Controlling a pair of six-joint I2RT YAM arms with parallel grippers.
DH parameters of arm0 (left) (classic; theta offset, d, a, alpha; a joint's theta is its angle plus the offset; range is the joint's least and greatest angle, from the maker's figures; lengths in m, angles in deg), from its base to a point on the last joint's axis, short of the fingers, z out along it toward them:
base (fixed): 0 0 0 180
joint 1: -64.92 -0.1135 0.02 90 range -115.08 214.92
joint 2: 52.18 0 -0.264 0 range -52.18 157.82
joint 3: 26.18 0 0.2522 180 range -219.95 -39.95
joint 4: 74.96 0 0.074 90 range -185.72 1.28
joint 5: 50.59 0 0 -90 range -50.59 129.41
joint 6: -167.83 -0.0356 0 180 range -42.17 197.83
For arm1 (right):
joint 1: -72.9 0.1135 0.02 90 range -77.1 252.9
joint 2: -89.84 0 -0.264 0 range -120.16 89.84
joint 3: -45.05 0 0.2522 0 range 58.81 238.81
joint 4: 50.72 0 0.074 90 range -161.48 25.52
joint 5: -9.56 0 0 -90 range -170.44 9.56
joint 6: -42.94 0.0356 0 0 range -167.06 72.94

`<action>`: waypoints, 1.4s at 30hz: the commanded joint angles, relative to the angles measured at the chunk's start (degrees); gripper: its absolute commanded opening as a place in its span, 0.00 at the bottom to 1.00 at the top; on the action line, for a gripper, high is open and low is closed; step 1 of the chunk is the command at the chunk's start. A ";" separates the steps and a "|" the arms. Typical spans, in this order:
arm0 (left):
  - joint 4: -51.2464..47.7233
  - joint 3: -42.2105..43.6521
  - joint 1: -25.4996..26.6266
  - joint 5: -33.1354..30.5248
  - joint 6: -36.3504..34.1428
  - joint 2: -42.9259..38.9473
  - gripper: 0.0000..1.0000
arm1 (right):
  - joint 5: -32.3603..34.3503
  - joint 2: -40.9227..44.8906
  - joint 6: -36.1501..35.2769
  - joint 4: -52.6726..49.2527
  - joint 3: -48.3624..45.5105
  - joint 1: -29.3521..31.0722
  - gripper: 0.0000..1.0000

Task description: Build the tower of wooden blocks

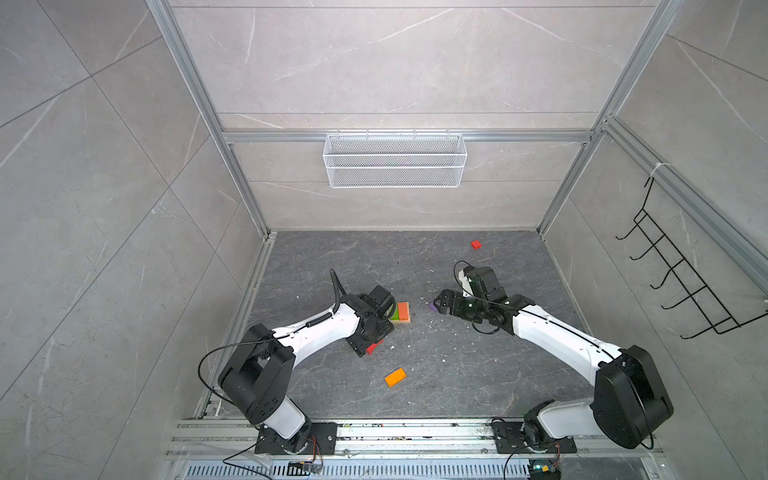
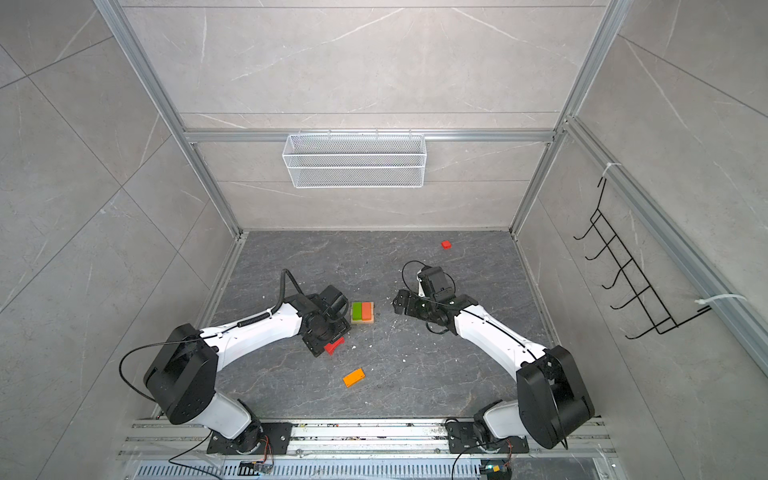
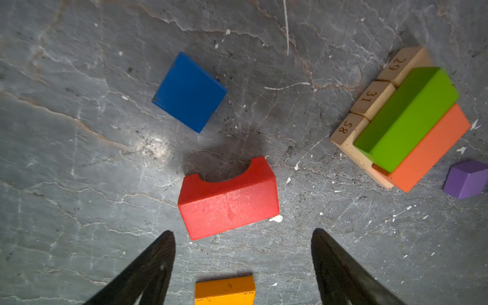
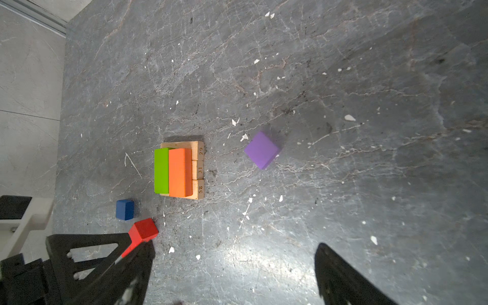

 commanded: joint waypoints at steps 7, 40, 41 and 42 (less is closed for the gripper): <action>1.42 0.14 -0.93 2.02 0.24 3.45 0.82 | 0.58 -0.39 -0.61 -1.50 0.13 -0.19 0.95; -6.48 -5.45 -1.99 -6.70 -23.60 8.07 0.43 | -0.46 -1.71 -0.33 -0.30 -0.57 -0.21 0.93; -7.41 -6.22 -1.99 -7.59 -25.00 8.07 0.43 | -0.35 -1.86 -0.49 -0.28 -0.63 -0.22 0.93; -8.13 -7.02 -1.94 -8.64 -26.74 7.98 0.42 | -0.25 -2.04 -0.54 -0.28 -0.66 -0.22 0.93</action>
